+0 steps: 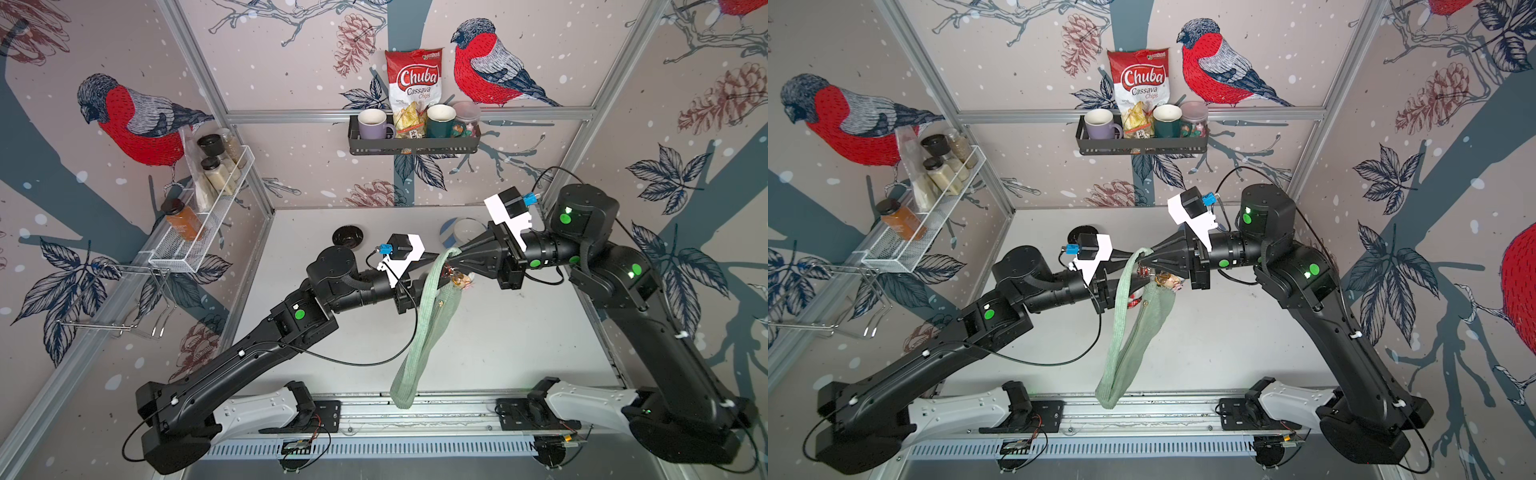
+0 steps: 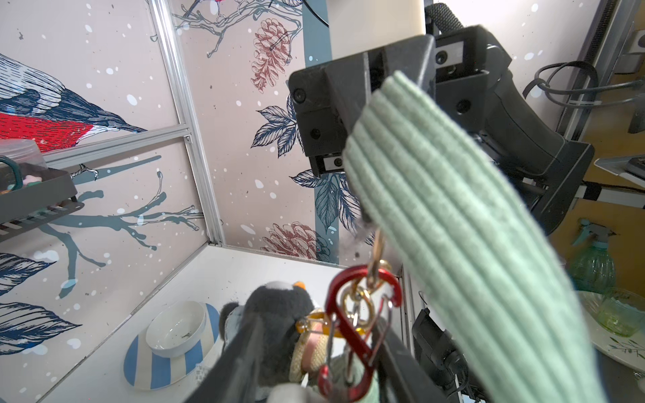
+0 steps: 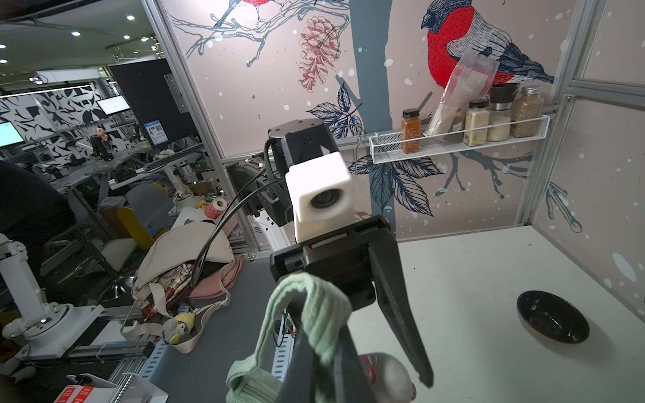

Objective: Remove the decoration from the bag
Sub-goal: Remove the decoration item from the bag.

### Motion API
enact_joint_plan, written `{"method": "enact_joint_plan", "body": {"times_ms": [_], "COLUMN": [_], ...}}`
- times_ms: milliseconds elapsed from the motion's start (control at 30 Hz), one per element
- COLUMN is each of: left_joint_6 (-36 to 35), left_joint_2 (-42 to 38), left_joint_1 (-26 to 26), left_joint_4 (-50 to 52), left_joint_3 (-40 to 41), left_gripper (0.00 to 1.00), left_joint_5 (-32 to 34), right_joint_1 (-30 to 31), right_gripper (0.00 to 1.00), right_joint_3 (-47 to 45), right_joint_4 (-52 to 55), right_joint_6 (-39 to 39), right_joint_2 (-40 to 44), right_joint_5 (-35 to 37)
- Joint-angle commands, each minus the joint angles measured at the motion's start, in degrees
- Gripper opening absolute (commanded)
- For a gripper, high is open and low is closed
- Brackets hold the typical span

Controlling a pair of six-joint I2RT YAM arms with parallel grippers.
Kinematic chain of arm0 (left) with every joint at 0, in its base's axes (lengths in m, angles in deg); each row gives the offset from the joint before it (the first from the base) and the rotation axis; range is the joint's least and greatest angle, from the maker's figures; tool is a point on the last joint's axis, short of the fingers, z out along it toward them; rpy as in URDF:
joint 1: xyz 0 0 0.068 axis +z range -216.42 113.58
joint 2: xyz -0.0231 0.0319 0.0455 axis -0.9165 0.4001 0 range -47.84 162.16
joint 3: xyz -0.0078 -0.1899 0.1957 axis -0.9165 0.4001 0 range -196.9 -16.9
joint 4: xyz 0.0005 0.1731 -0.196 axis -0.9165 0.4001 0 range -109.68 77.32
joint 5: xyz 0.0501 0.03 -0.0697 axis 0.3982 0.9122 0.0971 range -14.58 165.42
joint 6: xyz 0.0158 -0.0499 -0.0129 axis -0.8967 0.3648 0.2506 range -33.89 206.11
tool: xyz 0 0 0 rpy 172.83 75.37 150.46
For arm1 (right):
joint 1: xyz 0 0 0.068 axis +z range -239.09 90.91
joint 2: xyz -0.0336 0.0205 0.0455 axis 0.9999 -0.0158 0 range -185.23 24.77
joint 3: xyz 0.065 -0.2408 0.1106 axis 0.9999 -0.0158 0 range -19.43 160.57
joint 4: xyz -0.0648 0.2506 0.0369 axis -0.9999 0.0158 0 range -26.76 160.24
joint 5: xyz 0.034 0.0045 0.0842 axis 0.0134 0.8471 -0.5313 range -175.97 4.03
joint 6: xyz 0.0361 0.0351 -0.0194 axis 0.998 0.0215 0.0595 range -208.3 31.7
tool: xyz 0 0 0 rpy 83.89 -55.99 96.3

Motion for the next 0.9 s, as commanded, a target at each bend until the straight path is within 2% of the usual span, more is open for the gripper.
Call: {"method": "enact_joint_plan", "body": {"times_ms": [0,367,567,667,800,867], "left_joint_6": [-0.1,0.3,0.9,1.1,1.5,1.8], "left_joint_2": [0.2,-0.4,0.0,0.0,0.4,0.5], "left_joint_1": [-0.2,-0.2,-0.2,-0.2,-0.2,-0.2], "left_joint_4": [-2.0,-1.9,-1.7,-1.9,-1.9,-2.0], "left_joint_3": [-0.7,-0.6,-0.3,-0.1,-0.4,-0.4], "left_gripper": [0.42,0.42,0.30,0.20,0.19,0.13], "left_joint_5": [0.2,0.8,-1.6,-1.2,-1.2,-0.6], "right_joint_1": [0.2,0.3,0.1,0.2,0.1,0.1], "right_gripper": [0.00,0.00,0.00,0.00,0.00,0.00], "right_joint_3": [0.2,0.5,0.3,0.5,0.5,0.6], "right_joint_4": [0.2,3.3,3.5,3.6,3.7,4.2], "right_joint_6": [-0.2,-2.3,-2.6,-2.6,-2.6,-2.9], "right_joint_2": [0.0,0.5,1.3,1.6,2.0,2.2], "right_joint_5": [0.0,0.6,0.9,1.0,1.6,2.0]}}
